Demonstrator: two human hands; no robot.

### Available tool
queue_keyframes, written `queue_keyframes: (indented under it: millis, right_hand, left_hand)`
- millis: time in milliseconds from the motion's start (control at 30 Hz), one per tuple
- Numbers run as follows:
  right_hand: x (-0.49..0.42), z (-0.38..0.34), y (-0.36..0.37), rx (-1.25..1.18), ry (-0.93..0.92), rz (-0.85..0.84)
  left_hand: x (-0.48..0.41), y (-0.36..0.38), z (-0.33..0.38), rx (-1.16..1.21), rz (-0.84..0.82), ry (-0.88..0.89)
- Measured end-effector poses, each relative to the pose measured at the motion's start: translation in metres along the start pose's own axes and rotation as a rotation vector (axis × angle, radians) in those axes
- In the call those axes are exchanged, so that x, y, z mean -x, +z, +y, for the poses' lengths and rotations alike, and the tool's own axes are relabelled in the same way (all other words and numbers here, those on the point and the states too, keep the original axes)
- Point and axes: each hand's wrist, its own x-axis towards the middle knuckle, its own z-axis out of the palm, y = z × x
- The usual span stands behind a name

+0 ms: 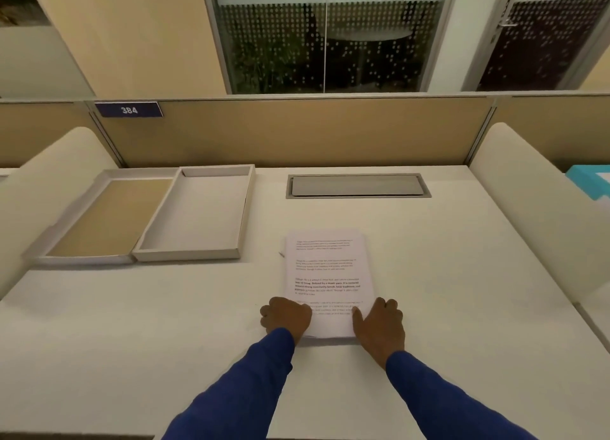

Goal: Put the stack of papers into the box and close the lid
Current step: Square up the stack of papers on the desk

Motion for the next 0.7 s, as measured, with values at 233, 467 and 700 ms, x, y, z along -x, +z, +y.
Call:
queue_keyframes:
  millis: [233, 467, 700]
  right_hand:
    - [-0.002, 0.002, 0.001, 0.003, -0.012, 0.011]
    - [-0.002, 0.004, 0.003, 0.014, -0.031, 0.020]
    - [-0.004, 0.006, 0.001, 0.026, -0.043, 0.015]
  left_hand:
    - [-0.002, 0.002, 0.009, 0.233, -0.058, -0.093]
    - [-0.016, 0.003, 0.000, 0.586, -0.219, -0.056]
    - [-0.025, -0.002, -0.008, 0.576, -0.254, -0.017]
